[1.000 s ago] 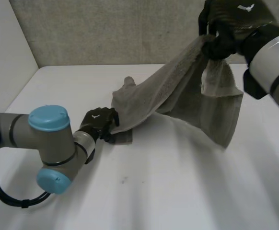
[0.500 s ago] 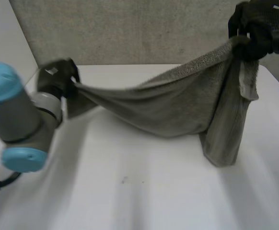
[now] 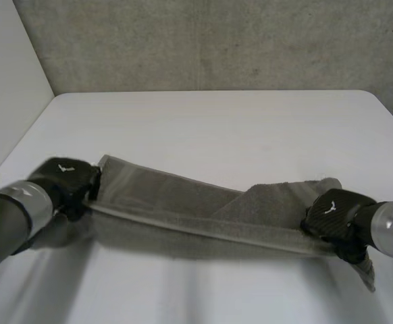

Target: Fold the towel.

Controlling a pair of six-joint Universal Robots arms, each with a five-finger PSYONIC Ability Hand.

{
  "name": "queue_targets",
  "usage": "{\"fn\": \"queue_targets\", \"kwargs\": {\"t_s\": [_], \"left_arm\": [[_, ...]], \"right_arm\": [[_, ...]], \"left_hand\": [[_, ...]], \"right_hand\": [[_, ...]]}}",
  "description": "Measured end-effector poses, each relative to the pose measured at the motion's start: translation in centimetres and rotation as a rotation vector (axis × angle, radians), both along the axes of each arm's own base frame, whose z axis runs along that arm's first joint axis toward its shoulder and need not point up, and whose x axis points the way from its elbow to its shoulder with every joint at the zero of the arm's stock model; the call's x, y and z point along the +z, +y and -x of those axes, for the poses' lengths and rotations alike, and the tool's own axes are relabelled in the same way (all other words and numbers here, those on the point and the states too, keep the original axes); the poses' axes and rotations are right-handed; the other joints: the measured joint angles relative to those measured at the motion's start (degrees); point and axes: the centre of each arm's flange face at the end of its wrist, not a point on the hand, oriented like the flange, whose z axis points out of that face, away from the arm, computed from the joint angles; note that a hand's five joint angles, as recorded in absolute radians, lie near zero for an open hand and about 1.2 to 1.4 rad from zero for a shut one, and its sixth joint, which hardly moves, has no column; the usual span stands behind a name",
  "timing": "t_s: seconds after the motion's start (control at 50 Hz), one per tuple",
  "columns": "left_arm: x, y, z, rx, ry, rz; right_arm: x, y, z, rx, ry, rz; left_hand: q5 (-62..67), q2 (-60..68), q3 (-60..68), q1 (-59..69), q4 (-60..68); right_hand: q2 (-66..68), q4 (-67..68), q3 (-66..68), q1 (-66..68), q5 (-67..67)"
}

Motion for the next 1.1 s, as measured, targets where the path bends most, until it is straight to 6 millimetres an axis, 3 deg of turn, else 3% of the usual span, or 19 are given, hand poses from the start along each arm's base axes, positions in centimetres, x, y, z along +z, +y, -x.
{"fn": "queue_targets", "kwargs": {"t_s": [0.1, 0.18, 0.2, 0.26, 0.3, 0.34, 0.36, 0.4, 0.44, 0.54, 0.64, 0.86, 0.94, 1.04, 1.1], "left_arm": [[-1.7, -2.8, 0.9, -0.001, -0.01, 0.012], [-0.4, -6.7, 2.3, 0.012, 0.033, 0.15], [0.7, -8.2, 2.9, 0.019, 0.057, 0.221], [4.0, -11.0, 4.1, 0.037, 0.124, 0.397], [5.0, -11.6, 4.4, 0.043, 0.147, 0.447], [9.9, -13.6, 5.2, 0.07, 0.263, 0.666], [11.2, -13.9, 5.3, 0.077, 0.299, 0.722], [15.5, -14.2, 5.4, 0.099, 0.429, 0.901], [17.9, -14.0, 5.2, 0.108, 0.515, 1.001], [19.6, -13.1, 4.8, 0.115, 0.603, 1.074], [16.7, -13.0, 4.6, 0.124, 0.575, 0.993], [2.3, -11.1, 3.8, 0.119, 0.388, 0.594], [-3.7, -9.5, 3.5, 0.09, 0.314, 0.432], [-8.7, -7.6, 2.8, 0.072, 0.203, 0.29], [-9.8, -6.7, 1.9, 0.074, 0.141, 0.241]], "right_arm": [[-0.6, -2.6, -1.2, -0.022, 0.005, 0.047], [0.9, -5.9, -2.9, -0.079, -0.068, 0.193], [2.4, -7.7, -3.7, -0.111, -0.125, 0.298], [5.3, -10.6, -4.8, -0.161, -0.233, 0.486], [6.4, -11.4, -5.1, -0.175, -0.272, 0.551], [10.4, -13.6, -5.8, -0.216, -0.413, 0.772], [12.2, -14.2, -6.1, -0.226, -0.48, 0.871], [15.7, -14.7, -6.4, -0.235, -0.61, 1.058], [17.7, -14.6, -6.5, -0.232, -0.686, 1.163], [18.5, -13.9, -6.6, -0.225, -0.739, 1.23], [15.7, -13.4, -6.4, -0.23, -0.681, 1.122], [4.8, -11.6, -5.8, -0.203, -0.479, 0.709], [-0.7, -10.8, -6.1, -0.152, -0.426, 0.538], [-5.4, -10.0, -5.9, -0.128, -0.37, 0.394], [-6.5, -9.5, -5.5, -0.128, -0.335, 0.35]], "left_hand": [[0.0, 0.0, 0.0, 0.0, 0.0], [0.0, 0.0, 0.0, 0.0, 0.0], [0.0, 0.0, 0.0, 0.0, 0.0], [0.0, 0.0, 0.0, 0.0, 0.0], [0.0, 0.0, 0.0, 0.0, 0.0], [0.0, 0.0, 0.0, 0.0, 0.0], [0.0, 0.0, 0.0, 0.0, 0.0], [0.0, 0.0, 0.0, 0.0, 0.0], [0.0, 0.0, 0.0, 0.0, 0.0], [0.2, 0.0, 0.0, 0.3, 0.0], [0.2, 0.0, 0.0, 0.5, 0.0], [0.2, 0.0, 0.0, 0.6, 0.0], [0.2, 0.0, 0.0, 0.9, 0.0], [0.2, 0.0, 0.0, 0.9, 0.0], [0.2, 0.0, 0.0, 0.9, 0.0]], "right_hand": [[0.0, 0.0, 0.0, 0.0, 0.2], [0.0, 0.0, 0.0, 0.0, 0.2], [0.0, 0.0, 0.0, 0.0, 0.2], [0.0, 0.0, 0.0, 0.0, 0.2], [0.0, 0.0, 0.0, 0.0, 0.2], [0.0, 0.0, 0.0, 0.0, 0.2], [0.0, 0.0, 0.0, 0.0, 0.2], [0.0, 0.0, 0.0, 0.0, 0.2], [0.0, 0.0, 0.0, 0.0, 0.3], [0.0, 0.0, 0.0, 0.0, 0.5], [0.0, 0.0, 0.0, 0.0, 0.6], [0.0, 0.0, 0.0, 0.0, 0.6], [0.0, 0.0, 0.0, 0.0, 0.8], [0.0, 0.0, 0.0, 0.0, 0.9], [0.0, 0.0, 0.0, 0.0, 0.9]]}}
